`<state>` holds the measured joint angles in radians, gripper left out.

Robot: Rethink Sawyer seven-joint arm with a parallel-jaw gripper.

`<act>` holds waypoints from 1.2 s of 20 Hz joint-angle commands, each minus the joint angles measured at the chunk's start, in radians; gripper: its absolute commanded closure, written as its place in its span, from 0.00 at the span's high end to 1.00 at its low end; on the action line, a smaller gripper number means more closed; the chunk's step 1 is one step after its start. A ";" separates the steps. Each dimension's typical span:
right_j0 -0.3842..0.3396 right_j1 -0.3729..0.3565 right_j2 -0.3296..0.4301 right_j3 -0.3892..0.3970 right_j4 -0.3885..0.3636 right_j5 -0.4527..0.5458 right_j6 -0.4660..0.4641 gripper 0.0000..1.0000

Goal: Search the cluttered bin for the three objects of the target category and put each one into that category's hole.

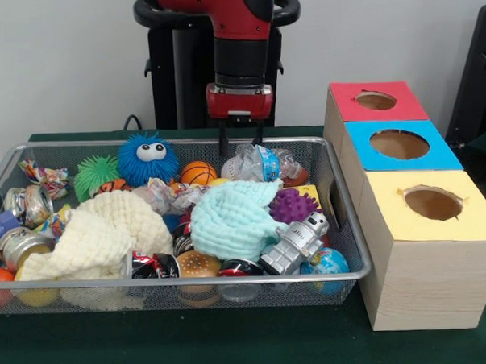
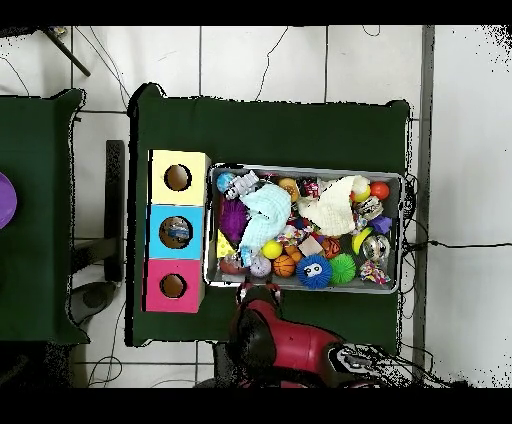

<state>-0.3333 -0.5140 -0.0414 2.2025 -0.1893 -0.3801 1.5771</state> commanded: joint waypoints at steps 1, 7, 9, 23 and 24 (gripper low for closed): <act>0.031 0.040 0.062 -0.050 0.002 -0.055 0.210 1.00; 0.048 -0.055 0.083 -0.025 0.030 0.026 0.214 1.00; 0.046 -0.084 0.095 -0.019 0.035 0.057 0.214 1.00; 0.064 -0.206 0.107 -0.028 0.063 0.176 0.209 1.00; 0.062 -0.205 0.108 -0.026 0.066 0.168 0.218 1.00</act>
<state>-0.2667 -0.6813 -0.0197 2.2087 -0.1831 -0.2911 1.5771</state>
